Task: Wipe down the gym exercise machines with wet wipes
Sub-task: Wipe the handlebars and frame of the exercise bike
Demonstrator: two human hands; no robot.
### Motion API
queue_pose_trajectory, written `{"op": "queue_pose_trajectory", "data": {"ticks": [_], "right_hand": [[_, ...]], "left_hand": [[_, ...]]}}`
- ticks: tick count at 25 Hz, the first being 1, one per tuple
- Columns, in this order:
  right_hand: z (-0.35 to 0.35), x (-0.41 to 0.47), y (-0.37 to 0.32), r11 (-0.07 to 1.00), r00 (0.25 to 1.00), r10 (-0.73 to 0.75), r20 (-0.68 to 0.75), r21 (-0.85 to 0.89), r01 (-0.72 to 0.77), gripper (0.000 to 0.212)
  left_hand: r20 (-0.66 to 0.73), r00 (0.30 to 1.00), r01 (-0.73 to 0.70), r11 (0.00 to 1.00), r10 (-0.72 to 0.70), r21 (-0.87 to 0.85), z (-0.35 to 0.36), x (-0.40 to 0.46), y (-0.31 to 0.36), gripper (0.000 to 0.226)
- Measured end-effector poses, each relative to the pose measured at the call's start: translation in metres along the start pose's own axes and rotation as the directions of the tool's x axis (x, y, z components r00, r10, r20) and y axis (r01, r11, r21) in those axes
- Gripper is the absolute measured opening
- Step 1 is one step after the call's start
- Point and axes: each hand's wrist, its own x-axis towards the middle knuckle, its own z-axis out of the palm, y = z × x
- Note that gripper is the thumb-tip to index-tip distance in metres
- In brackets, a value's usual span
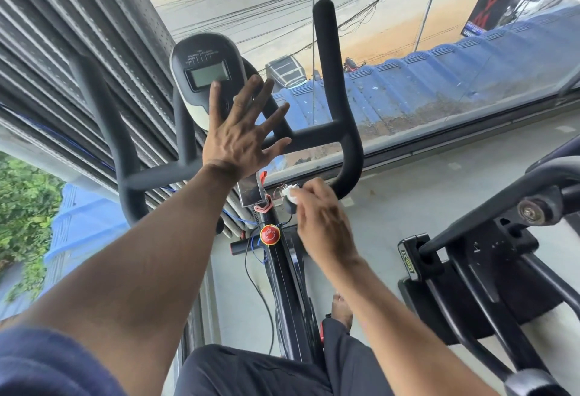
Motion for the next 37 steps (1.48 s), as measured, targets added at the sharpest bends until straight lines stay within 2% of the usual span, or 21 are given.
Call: {"op": "queue_pose_trajectory", "data": {"ticks": [4,6,9,12,17,19,22,24,26,28,30,37], "right_hand": [[-0.039,0.028,0.052,0.967,0.99,0.14,0.014,-0.218,-0.134,0.017],[-0.043,0.041,0.052,0.951,0.986,0.141,0.089,-0.29,-0.11,0.021],[-0.031,0.043,0.021,0.961,0.969,0.05,0.242,-0.275,0.019,0.024],[-0.026,0.038,0.008,0.972,0.958,-0.036,0.286,-0.212,0.099,0.02],[-0.061,0.065,0.07,0.889,0.949,-0.173,0.262,-0.373,0.265,0.019],[-0.068,0.087,0.095,0.82,0.92,-0.291,0.261,-0.428,0.38,0.023],[-0.072,0.108,0.111,0.782,0.862,-0.427,0.272,-0.367,0.504,0.025],[-0.072,0.106,0.114,0.851,0.901,-0.399,0.167,-0.297,0.432,0.027],[-0.069,0.088,0.117,0.934,0.955,-0.293,0.04,-0.204,0.295,0.026],[-0.067,0.072,0.118,0.975,0.975,-0.213,-0.057,-0.085,0.208,0.024],[-0.068,0.08,0.118,0.985,0.981,-0.172,-0.088,-0.037,0.169,0.024],[-0.066,0.153,0.11,0.983,0.978,-0.184,-0.103,-0.021,0.183,0.025]], "left_hand": [[-0.013,1.0,-0.007,1.0,0.007,0.021,0.002,0.0,-0.001,0.067],[-0.024,1.0,-0.016,1.0,0.017,0.019,0.003,-0.001,-0.001,0.066],[-0.031,0.999,-0.012,1.0,0.013,0.017,0.003,-0.001,-0.001,0.065],[-0.021,1.0,-0.007,0.999,0.008,0.045,0.004,-0.002,0.001,0.066],[-0.084,0.996,-0.023,0.999,0.026,0.035,0.011,-0.002,-0.001,0.061],[-0.128,0.992,-0.022,1.0,0.021,-0.004,0.017,-0.004,0.0,0.063],[-0.167,0.986,-0.028,1.0,0.026,-0.008,0.019,-0.001,-0.001,0.064],[-0.175,0.984,-0.038,0.999,0.037,-0.003,0.018,0.001,-0.004,0.063],[-0.187,0.982,-0.046,0.999,0.041,-0.018,0.02,-0.001,-0.002,0.063],[-0.194,0.98,-0.037,0.999,0.037,0.004,0.023,-0.003,0.0,0.063],[-0.208,0.978,-0.03,1.0,0.03,0.002,0.023,-0.002,0.0,0.063],[-0.301,0.954,-0.034,0.996,0.006,-0.087,0.028,0.0,-0.001,0.063]]}}
